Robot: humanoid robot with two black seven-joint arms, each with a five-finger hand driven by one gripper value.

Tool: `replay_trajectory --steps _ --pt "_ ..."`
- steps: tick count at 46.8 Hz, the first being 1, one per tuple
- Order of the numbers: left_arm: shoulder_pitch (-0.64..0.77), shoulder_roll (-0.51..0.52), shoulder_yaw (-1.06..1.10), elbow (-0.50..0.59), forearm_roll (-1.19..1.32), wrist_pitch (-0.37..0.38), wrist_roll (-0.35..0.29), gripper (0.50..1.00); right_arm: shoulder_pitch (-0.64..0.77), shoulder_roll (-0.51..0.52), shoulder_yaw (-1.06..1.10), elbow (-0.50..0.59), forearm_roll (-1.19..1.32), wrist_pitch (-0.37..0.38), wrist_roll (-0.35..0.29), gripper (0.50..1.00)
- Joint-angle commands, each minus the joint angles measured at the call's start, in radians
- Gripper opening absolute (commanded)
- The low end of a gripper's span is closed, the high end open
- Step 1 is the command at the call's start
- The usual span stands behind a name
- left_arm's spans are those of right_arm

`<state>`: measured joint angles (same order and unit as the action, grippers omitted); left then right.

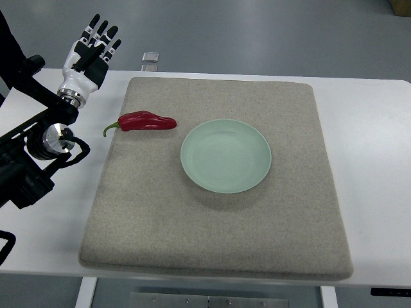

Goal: Place red pepper on plate with left hand
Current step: 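Raise the left hand and open its fingers above the pad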

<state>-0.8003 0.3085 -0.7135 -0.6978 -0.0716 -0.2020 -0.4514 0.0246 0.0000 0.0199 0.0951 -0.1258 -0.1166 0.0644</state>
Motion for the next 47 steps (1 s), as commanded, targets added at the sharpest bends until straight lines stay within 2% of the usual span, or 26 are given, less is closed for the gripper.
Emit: replay_trajectory --steps 1,35,47 --pt "0.004 0.000 0.002 -0.003 0.003 -0.002 0.000 0.999 0.000 0.000 0.000 0.000 0.000 0.000 0.000 0.928" --pt "0.009 0.004 0.009 0.006 0.016 -0.002 0.000 0.996 0.000 0.000 0.000 0.000 0.000 0.000 0.000 0.928" --pt "0.007 0.006 0.008 0.017 0.139 -0.002 -0.001 0.996 0.000 0.000 0.000 0.000 0.000 0.000 0.000 0.928"
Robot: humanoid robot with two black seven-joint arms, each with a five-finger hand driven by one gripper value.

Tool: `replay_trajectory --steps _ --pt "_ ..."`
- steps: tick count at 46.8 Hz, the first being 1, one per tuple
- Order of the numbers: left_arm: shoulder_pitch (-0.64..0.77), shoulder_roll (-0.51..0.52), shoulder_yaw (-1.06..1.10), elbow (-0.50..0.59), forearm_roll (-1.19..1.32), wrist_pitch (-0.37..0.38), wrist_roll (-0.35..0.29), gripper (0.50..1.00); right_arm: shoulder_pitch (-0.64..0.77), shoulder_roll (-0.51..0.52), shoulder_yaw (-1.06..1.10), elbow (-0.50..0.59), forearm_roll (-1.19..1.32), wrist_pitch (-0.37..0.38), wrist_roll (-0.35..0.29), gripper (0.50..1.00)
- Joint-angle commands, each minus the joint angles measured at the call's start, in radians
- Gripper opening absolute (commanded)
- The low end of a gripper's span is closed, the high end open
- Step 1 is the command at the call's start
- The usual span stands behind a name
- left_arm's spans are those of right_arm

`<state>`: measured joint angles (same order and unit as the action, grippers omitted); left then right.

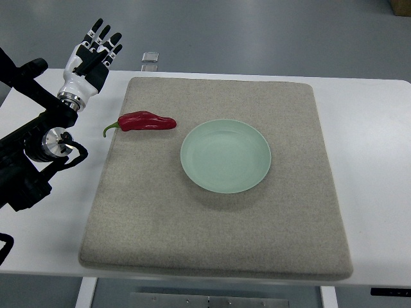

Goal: Place red pepper on plate with left hand
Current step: 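Raise the left hand and open its fingers above the pad, then reach the left hand forward and lower it over the red pepper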

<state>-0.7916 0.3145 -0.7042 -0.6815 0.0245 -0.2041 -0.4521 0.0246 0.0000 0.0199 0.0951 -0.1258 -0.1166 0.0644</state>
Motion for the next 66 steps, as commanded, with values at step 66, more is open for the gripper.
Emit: replay_trajectory --steps 66 --pt "-0.080 0.138 0.037 -0.039 1.094 0.018 0.001 0.990 0.000 0.000 0.000 0.000 0.000 0.000 0.000 0.928"
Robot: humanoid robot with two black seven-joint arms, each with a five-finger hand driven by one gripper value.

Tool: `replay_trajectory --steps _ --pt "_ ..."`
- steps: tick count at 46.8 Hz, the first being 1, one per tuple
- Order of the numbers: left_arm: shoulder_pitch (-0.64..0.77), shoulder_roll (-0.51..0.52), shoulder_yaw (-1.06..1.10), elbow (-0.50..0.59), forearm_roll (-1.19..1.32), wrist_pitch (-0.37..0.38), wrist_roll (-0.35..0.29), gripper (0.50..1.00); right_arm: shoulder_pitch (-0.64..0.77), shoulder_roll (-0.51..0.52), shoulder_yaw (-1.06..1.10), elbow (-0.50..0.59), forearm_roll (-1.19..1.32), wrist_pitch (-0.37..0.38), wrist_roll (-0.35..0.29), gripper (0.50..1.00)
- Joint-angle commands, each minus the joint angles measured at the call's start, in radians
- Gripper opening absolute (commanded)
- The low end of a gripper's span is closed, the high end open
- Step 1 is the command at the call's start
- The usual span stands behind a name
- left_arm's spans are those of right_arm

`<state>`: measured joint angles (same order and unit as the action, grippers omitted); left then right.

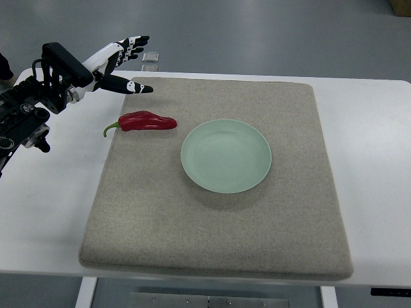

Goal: Place red pepper on plate with left hand
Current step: 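Reach the left hand forward and lower it over the red pepper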

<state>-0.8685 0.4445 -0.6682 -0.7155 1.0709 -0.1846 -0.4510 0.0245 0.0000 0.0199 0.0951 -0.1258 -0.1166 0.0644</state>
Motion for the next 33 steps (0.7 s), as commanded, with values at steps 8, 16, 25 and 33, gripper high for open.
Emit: replay_trajectory --steps 8,16,25,33 --pt "-0.004 0.010 0.001 -0.005 0.228 -0.003 0.000 0.990 0.000 0.000 0.000 0.000 0.000 0.000 0.000 0.928" --pt "-0.006 0.010 0.001 -0.015 0.363 -0.003 0.000 0.988 0.000 0.000 0.000 0.000 0.000 0.000 0.000 0.928" --pt "-0.007 0.007 0.001 -0.019 0.408 0.005 -0.002 0.984 0.000 0.000 0.000 0.000 0.000 0.000 0.000 0.928" --pt "-0.009 0.002 0.001 -0.024 0.472 0.013 -0.002 0.973 0.000 0.000 0.000 0.000 0.000 0.000 0.000 0.928"
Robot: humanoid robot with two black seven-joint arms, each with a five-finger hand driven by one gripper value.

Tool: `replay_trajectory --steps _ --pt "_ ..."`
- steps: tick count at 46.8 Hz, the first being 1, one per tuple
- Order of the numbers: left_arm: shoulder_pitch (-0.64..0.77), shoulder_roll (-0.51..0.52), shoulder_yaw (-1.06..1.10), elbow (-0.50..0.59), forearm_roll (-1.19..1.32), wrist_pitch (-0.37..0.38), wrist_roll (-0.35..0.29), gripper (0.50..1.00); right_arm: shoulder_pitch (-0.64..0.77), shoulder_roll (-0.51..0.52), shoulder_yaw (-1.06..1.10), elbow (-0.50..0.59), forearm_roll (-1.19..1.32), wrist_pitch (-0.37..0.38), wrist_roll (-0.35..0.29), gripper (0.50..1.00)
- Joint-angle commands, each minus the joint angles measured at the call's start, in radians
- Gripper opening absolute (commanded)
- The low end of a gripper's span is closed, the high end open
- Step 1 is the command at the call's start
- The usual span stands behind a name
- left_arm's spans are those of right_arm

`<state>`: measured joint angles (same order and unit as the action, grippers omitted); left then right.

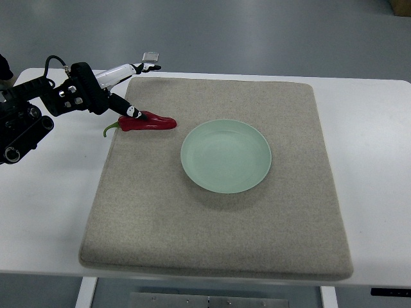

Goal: Place red pepper on plate with left hand
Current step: 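Reach the left hand forward and lower it over the red pepper, then close the left hand fingers around the red pepper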

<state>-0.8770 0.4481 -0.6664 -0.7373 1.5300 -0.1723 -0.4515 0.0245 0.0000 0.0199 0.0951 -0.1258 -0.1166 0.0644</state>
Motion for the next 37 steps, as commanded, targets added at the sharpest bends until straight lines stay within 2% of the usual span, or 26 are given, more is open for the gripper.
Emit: replay_trajectory --steps 1,6,26,32,37 --pt "0.000 -0.002 -0.001 -0.002 0.015 0.001 0.000 0.973 0.000 0.000 0.000 0.000 0.000 0.000 0.000 0.928" --pt "0.000 0.000 0.001 -0.001 0.019 0.001 0.000 0.943 0.000 0.000 0.000 0.000 0.000 0.000 0.000 0.928" --pt "0.003 0.000 0.001 -0.002 0.125 0.001 0.000 0.936 0.000 0.000 0.000 0.000 0.000 0.000 0.000 0.928" --pt "0.001 0.000 0.039 -0.002 0.137 0.007 -0.001 0.900 0.000 0.000 0.000 0.000 0.000 0.000 0.000 0.928" --pt "0.001 0.000 0.065 -0.002 0.137 0.028 0.000 0.889 0.000 0.000 0.000 0.000 0.000 0.000 0.000 0.928"
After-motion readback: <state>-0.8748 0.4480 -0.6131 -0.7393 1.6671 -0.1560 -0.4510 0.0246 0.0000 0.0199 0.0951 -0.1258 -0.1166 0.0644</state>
